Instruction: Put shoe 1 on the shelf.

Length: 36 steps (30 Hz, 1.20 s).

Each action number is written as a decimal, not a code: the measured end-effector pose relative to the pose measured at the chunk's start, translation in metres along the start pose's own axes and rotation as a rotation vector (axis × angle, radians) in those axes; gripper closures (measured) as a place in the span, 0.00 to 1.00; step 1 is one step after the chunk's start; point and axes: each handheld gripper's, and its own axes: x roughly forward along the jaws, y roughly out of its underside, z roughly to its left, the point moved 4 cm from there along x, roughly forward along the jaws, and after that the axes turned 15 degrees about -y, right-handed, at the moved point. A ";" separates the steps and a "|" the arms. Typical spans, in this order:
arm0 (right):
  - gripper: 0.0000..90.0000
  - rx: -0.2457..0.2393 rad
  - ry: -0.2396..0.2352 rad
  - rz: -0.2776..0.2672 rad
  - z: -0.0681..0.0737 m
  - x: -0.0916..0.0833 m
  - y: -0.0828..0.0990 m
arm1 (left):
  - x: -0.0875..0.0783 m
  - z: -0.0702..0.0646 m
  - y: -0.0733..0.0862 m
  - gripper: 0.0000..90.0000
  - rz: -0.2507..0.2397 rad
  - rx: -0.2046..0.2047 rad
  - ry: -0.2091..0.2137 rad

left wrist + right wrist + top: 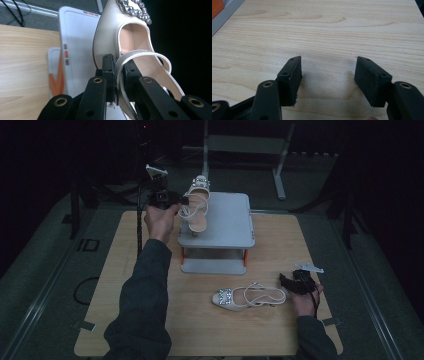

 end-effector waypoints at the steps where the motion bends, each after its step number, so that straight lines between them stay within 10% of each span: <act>1: 0.43 0.000 0.000 0.000 0.000 0.000 0.000 | 0.003 -0.001 -0.001 0.93 0.005 0.005 -0.002; 23: 0.43 0.007 -0.003 -0.002 -0.001 0.000 0.000 | 0.042 -0.008 -0.005 0.93 0.071 -0.066 0.037; 36: 0.43 0.011 -0.005 -0.003 -0.001 0.000 0.000 | 0.056 -0.004 -0.006 0.92 0.100 -0.035 0.005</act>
